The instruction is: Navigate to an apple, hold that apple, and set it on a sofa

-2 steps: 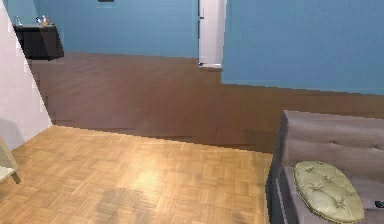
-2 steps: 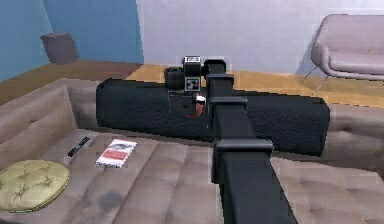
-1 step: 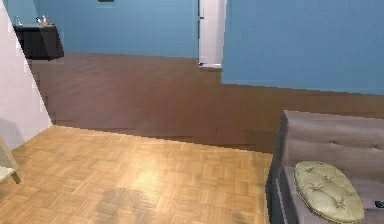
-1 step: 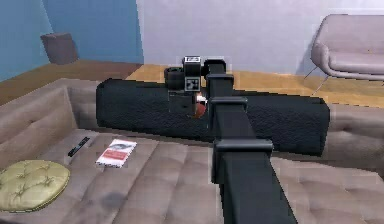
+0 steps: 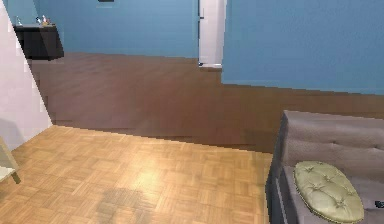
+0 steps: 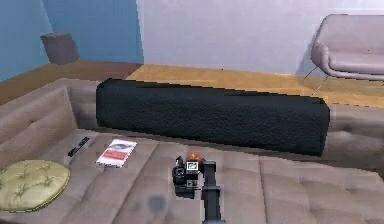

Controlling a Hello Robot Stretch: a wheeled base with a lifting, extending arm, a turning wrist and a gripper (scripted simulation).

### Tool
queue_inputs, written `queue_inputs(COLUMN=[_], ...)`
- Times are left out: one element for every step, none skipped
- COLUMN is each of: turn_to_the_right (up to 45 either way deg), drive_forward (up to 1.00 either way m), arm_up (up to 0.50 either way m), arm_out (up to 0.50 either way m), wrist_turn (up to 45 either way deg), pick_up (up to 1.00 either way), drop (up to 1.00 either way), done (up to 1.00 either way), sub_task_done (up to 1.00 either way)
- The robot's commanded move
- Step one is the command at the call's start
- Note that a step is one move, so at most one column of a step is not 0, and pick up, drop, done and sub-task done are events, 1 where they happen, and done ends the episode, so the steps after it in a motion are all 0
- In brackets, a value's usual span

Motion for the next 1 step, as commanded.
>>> queue_inputs(turn_to_the_right=[0.0], drive_forward=[0.00], arm_up=[-0.32], arm_out=[0.00], wrist_turn=[0.0], pick_up=[0.00], drop=[0.00], done=[0.00], sub_task_done=[0.00])
